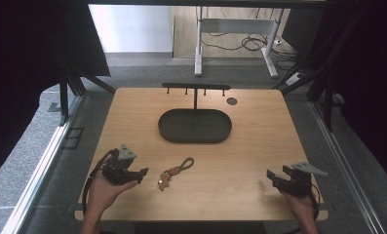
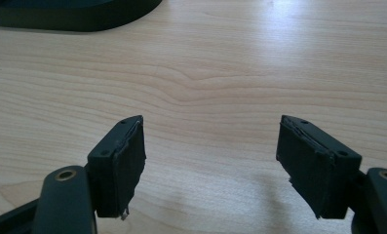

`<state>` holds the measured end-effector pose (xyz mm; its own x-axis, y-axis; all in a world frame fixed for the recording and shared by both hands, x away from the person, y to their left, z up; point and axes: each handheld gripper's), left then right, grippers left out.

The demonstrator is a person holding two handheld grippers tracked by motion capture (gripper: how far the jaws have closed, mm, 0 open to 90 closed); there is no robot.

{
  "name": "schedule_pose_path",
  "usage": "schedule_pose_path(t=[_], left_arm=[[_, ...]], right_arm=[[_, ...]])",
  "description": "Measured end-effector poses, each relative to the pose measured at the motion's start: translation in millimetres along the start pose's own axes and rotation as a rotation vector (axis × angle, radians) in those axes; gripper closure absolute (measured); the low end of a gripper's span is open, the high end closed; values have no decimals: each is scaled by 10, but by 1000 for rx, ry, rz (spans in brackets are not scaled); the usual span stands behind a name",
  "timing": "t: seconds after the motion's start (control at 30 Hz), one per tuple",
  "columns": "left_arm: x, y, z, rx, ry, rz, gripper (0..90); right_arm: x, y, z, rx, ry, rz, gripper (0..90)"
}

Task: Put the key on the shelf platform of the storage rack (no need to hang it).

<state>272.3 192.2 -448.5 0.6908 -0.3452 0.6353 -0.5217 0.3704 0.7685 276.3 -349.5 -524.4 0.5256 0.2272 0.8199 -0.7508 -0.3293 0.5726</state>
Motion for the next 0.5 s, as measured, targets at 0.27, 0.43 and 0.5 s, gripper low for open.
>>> schedule_pose_path(t=[0.27, 0.43, 0.5], left_arm=[[103, 14, 96, -54, -47, -47, 366], [247, -121, 140, -58, -68, -83, 374], [288, -185, 173, -69, -76, -99, 380]], right_arm=[[39, 29, -87, -11, 17, 5, 275], [31, 3, -101, -11, 37, -11, 275], [14, -9, -90, -6, 31, -14, 275]])
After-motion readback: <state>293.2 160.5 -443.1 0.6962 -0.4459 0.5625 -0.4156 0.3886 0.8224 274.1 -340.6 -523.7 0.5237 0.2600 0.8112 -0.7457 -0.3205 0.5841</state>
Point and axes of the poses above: each handheld gripper's, and its own axes: y roughly backward along the jaws, x roughly out of its top, z roughly to its right, and after that the axes turned 9 degrees about y, right-handed
